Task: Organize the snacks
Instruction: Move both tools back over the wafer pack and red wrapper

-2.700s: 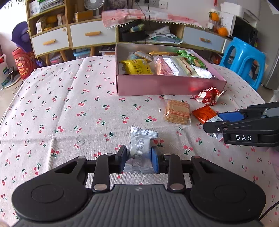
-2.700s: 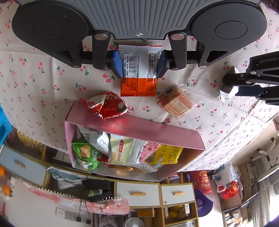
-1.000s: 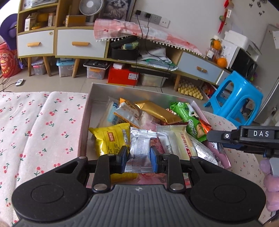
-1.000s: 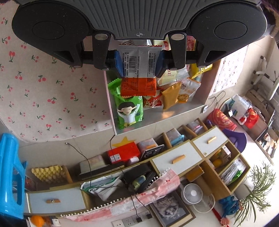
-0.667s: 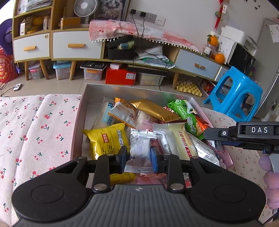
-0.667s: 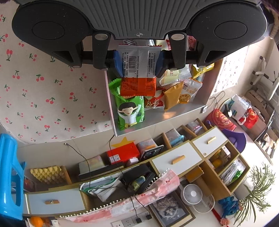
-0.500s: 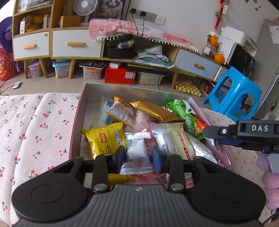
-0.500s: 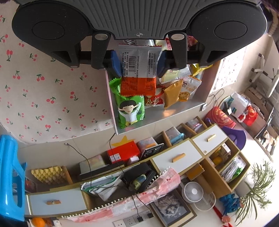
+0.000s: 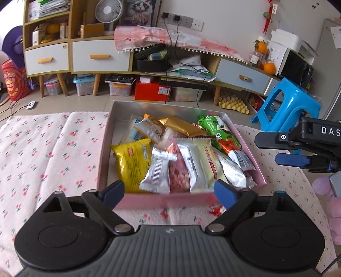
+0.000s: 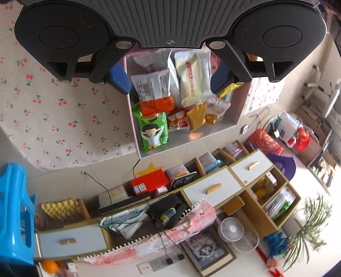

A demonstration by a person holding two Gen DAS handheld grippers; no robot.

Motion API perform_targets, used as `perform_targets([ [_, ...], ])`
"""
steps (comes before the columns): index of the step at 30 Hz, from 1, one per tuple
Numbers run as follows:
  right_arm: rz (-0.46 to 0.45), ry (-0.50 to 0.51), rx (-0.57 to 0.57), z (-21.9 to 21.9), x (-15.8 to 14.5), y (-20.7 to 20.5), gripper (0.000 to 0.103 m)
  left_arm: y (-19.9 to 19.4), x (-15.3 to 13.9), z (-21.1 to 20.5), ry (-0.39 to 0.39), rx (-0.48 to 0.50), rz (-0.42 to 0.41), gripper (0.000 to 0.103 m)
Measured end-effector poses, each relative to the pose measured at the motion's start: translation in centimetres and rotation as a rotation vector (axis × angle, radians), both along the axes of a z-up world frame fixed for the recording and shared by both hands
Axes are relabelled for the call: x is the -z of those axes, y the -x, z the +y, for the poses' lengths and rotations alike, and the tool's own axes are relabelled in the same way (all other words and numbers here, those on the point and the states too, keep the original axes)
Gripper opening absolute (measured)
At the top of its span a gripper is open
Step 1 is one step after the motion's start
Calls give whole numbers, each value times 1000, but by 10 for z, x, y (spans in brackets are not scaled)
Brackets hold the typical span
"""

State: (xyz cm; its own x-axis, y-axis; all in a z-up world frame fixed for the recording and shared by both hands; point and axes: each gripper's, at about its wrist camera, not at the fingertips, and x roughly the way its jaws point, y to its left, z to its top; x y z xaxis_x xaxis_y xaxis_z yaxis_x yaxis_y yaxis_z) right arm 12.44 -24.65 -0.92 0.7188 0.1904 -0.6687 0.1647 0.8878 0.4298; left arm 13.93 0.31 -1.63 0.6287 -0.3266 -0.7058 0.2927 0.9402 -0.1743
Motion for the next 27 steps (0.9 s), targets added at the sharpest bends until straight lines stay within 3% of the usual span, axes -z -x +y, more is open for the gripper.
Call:
perform_targets([
  [6,-6,65,-29,17,-10,27,93,20,-8,5,-39,-17,11,102],
  [11,-25,177,-41,32,-7,48,95,38,-6,8,-54,-12,24,102],
  [17,-29,270,-73,42,20,65,98,57,17,4,-55,35,-5,102],
  [23,-1,385,-196,59,46,69,98,62,42,-9,-146,106,-24,102],
  [27,23,390,-251,63,61,70,98,68,51,-14,-175,154,-37,102],
])
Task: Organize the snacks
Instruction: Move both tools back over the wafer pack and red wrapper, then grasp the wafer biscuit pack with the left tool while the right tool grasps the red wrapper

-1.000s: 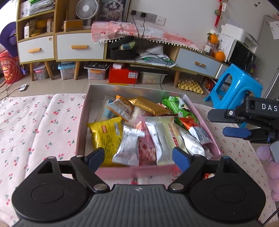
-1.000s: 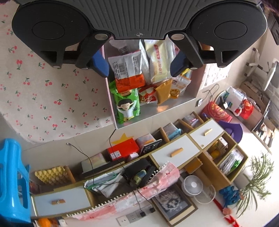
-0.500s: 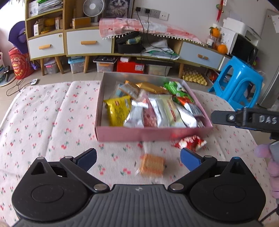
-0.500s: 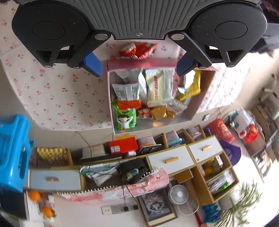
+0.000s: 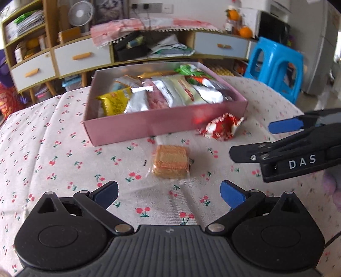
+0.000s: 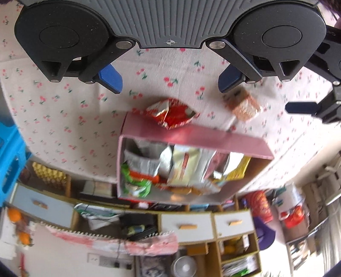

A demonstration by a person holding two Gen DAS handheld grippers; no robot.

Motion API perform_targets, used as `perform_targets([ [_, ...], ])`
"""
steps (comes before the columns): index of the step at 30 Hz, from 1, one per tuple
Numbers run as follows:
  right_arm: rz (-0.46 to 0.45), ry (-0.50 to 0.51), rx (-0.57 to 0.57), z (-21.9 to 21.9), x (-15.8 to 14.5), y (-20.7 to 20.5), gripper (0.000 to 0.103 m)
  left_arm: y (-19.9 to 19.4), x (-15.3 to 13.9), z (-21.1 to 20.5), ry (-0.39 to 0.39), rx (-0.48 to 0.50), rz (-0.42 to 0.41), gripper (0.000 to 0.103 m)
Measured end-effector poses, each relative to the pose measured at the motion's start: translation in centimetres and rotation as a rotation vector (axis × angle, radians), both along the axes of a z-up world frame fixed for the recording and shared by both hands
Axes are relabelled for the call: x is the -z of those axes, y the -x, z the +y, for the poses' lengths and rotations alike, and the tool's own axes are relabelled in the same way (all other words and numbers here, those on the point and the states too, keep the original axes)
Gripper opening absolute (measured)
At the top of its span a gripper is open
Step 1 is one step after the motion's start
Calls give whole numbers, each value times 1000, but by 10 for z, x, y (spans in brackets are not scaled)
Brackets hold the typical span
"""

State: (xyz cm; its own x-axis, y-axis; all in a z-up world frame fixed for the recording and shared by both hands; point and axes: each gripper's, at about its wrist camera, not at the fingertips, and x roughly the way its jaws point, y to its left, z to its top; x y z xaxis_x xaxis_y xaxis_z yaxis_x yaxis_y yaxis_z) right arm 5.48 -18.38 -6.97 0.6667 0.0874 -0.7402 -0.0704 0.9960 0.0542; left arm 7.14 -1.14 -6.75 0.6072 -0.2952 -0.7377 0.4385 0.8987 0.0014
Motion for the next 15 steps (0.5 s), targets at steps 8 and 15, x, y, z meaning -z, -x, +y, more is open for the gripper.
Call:
perform_targets([
  [8,40,-51,63,-12,20,-15,98,1,14,0,-29,6,-26,103],
  [15,-8,-32,82,-14,26,-22,103,-1,17,-1,-4,-39,-68,102],
])
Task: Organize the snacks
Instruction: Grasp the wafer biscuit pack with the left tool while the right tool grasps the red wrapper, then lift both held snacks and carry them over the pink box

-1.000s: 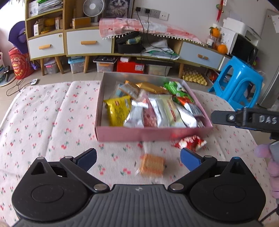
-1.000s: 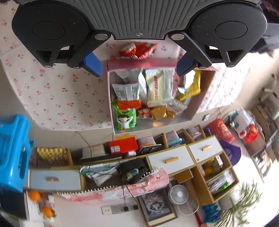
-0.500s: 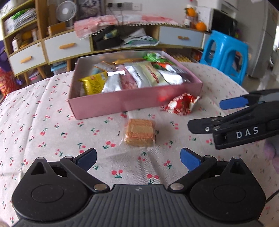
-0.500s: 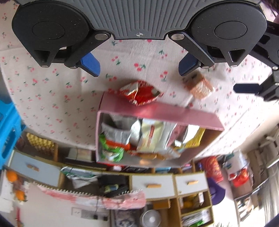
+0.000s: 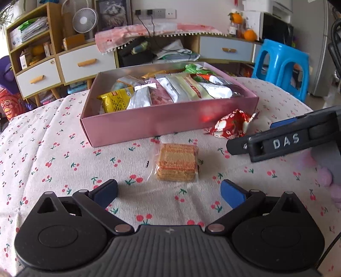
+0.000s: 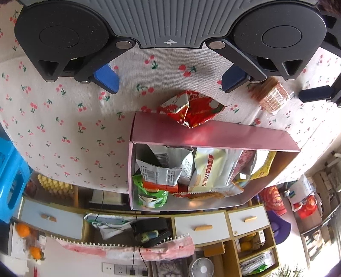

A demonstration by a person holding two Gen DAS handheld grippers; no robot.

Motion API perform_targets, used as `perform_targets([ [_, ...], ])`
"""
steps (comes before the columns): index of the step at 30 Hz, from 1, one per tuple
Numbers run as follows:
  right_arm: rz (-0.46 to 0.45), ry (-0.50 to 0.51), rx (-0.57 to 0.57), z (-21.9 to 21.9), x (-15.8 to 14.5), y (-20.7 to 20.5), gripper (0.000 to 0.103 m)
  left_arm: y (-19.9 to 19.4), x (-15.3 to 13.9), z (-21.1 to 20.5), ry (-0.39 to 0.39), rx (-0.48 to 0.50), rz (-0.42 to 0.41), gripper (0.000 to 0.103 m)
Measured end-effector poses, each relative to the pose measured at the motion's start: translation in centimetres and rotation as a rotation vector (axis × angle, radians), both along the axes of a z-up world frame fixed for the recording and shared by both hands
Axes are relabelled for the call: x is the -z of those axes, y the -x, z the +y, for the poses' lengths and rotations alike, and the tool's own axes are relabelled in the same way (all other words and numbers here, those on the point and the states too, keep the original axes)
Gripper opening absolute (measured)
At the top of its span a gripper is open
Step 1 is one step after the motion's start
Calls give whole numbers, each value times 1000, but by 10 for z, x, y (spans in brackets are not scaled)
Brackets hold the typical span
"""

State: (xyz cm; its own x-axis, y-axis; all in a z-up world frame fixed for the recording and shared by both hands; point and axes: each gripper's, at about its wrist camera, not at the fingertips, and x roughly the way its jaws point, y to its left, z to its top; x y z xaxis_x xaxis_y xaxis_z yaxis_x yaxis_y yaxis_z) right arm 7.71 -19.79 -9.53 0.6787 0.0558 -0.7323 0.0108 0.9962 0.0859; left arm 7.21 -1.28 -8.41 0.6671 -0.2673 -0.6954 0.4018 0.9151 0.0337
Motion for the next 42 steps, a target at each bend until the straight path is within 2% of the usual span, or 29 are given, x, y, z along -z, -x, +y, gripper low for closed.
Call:
perform_targets([
  [2,-6,21,-8,3,1,-1,103,-2,0,-1,4,-10,-4,101],
  [5,-9,40,-17,5,2,-3,103,-4,-2,-3,7,-24,-16,92],
  [12,12,3,-19,1,-2,-10,103,-6,-6,-3,21,-23,-25,72],
  [16,15,-26,-20,-1,-4,-12,102,-6,-8,-3,26,-17,-26,57],
  [19,16,-23,-22,1,-5,-14,101,-8,-10,-2,42,-21,-14,51],
  [21,14,-27,-25,2,-6,-15,101,-8,-11,-2,45,-21,-9,49],
  [27,1,-38,-42,6,-9,-17,89,-8,-13,-3,47,-17,-1,42],
  [32,0,-49,-56,6,-11,-18,70,-8,-14,-2,48,-13,8,40],
  [34,0,-50,-59,7,-13,-18,69,-8,-14,-2,49,-15,11,39],
  [38,7,-54,-69,7,-13,-19,59,-8,-16,-1,52,-23,21,39],
  [42,13,-63,-64,6,-14,-18,56,-11,-17,1,62,-36,35,38],
])
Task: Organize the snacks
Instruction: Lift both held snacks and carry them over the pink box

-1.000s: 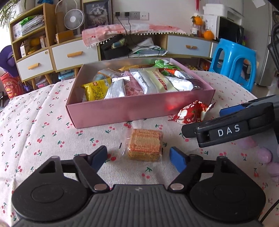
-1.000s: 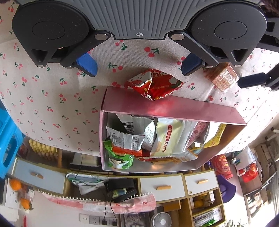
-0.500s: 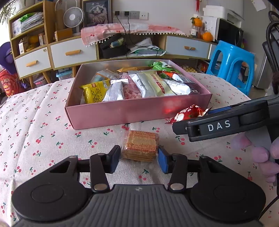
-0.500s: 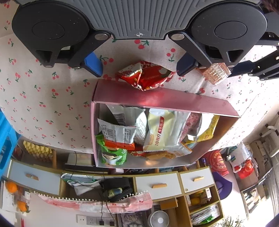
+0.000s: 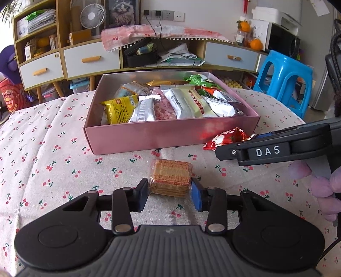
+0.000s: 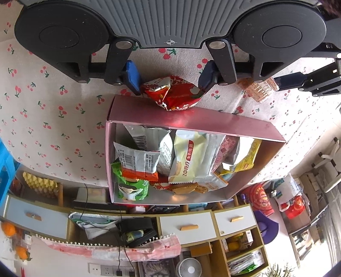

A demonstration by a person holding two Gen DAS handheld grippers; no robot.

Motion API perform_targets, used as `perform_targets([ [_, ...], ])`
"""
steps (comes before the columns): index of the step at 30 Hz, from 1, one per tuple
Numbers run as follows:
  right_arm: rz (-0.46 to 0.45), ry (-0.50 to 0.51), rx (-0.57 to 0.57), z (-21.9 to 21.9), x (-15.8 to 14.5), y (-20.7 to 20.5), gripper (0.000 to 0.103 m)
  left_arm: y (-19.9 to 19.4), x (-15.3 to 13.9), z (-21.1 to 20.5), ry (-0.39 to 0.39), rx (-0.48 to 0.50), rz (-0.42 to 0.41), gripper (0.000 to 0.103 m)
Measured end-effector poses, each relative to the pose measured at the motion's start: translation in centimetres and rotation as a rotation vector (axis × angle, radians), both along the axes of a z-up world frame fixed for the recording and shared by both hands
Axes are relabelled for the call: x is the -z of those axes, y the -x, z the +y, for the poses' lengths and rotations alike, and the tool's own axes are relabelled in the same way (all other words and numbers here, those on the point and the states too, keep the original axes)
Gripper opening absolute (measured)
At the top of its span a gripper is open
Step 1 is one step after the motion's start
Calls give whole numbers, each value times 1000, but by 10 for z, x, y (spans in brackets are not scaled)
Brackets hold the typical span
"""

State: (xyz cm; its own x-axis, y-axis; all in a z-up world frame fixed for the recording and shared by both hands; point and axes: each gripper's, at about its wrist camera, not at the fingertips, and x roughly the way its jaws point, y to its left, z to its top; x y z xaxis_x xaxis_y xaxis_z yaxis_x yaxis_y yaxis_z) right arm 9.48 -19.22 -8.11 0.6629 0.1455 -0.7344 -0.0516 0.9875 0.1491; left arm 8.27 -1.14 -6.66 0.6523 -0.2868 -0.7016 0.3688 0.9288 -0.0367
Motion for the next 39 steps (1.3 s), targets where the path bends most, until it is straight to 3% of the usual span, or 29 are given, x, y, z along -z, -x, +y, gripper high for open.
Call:
perform_targets([
  [18,-2,-41,-13,-2,-16,15,54,-3,-15,12,33,-26,-12,38],
  [28,-58,-128,-29,1,-42,25,54,-3,-33,18,77,-43,-55,38],
  [39,-80,-223,26,-5,-63,-5,54,-29,-39,16,51,-33,-113,38],
])
